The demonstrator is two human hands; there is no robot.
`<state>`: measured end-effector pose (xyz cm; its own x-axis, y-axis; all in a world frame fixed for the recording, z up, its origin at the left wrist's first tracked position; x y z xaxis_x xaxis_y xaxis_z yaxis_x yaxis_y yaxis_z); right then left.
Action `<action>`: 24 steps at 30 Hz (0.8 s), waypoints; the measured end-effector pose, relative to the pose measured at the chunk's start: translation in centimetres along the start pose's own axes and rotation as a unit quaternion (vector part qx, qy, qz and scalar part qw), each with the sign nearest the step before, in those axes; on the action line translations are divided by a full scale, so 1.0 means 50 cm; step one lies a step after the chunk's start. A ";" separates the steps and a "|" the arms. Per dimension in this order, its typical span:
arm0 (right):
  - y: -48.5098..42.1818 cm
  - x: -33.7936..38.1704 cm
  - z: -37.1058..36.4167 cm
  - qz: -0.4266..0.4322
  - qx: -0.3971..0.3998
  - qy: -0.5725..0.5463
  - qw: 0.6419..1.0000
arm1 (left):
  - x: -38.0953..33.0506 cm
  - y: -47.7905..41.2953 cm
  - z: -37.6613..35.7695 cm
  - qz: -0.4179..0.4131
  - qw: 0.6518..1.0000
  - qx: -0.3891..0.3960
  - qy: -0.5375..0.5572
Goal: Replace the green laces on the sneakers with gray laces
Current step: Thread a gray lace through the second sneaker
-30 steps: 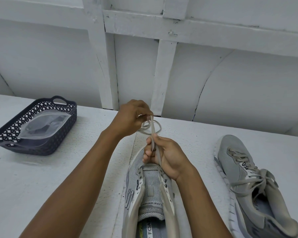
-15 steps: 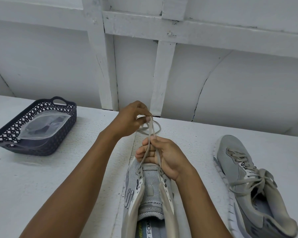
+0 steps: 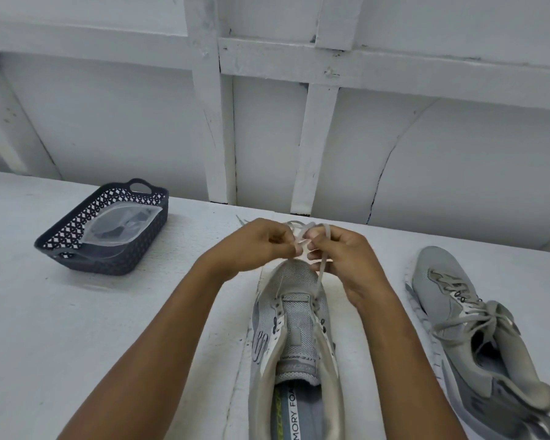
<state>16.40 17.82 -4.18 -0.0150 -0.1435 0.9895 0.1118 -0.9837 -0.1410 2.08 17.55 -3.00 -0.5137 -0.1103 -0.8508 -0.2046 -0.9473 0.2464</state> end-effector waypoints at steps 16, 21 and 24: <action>0.009 -0.026 0.198 -0.021 -0.099 0.399 0.912 | 0.210 0.048 0.212 0.270 0.910 -0.297 0.104; -0.003 -0.049 0.141 -0.010 -0.017 0.532 0.847 | 0.205 0.027 0.186 0.269 0.870 -0.230 -0.344; -0.032 -0.063 0.073 0.060 0.053 0.440 0.894 | 0.140 -0.003 0.133 0.123 0.917 -0.209 -0.317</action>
<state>19.90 20.23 -6.96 -0.7678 -0.3233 0.5532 0.2575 -0.9463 -0.1957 -7.01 18.92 -5.93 -0.9100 -0.2646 -0.3192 0.2515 -0.9643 0.0824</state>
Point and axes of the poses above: each hand's wrist, its own y-axis away from the middle knuckle, its own z-axis out of the back of the hand, x = y × z, the point moved 9 cm from there along -y, towards the middle knuckle, and after that the axes turned 14 degrees about z, right-handed, at the moved point
